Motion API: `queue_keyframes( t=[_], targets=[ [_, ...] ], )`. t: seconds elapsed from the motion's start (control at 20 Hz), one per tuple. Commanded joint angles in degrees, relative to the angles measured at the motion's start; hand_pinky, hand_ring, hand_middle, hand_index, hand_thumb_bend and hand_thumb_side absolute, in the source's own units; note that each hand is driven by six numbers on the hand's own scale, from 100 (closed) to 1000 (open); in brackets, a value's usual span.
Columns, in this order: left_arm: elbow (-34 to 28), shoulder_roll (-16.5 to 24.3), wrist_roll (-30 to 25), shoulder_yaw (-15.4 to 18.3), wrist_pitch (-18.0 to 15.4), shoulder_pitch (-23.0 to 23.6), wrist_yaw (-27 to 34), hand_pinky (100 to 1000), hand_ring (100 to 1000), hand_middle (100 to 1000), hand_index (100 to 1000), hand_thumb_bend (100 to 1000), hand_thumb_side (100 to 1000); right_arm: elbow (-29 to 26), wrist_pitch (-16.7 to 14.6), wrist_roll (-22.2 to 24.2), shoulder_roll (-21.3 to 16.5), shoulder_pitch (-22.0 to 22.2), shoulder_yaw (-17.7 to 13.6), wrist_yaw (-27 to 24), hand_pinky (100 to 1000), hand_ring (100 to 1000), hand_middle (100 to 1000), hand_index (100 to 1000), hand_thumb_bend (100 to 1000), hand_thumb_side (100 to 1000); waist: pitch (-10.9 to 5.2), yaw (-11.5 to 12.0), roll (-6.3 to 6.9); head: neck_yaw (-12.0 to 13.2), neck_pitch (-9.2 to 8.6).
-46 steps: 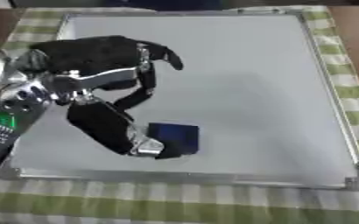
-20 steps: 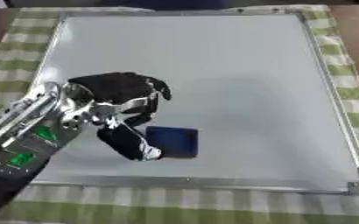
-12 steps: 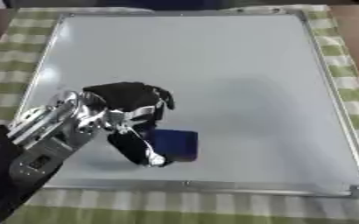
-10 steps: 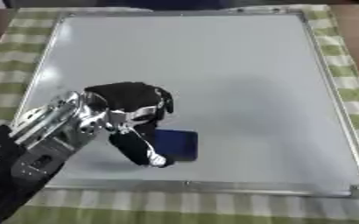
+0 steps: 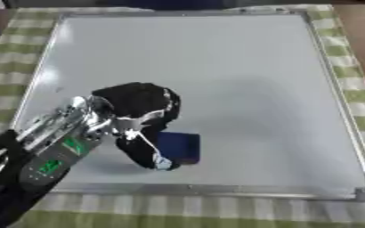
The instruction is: Wipe the whiteboard clean with a brush.
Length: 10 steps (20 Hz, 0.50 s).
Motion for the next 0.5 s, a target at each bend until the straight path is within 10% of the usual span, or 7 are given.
queue_keyframes(
  t=[0.05,0.5],
  targets=[
    [0.7,-0.2,0.5,0.0,-1.2,-0.5,-0.9,624,795,690,100,478,414,-1.1,-0.1,0.2,-0.5,-0.5,-0.2,0.1,604,524,474,403,100,806,-1.16,-0.1,-0.19,0.0,-0.62],
    [3.2,-1.0,0.4,-0.3,-1.2,0.4,0.1,601,727,734,100,424,374,-1.1,0.0,0.2,-0.2,-0.6,-0.2,0.1,605,523,473,402,100,807,-0.96,-0.1,-0.40,-0.1,-0.58]
  ],
)
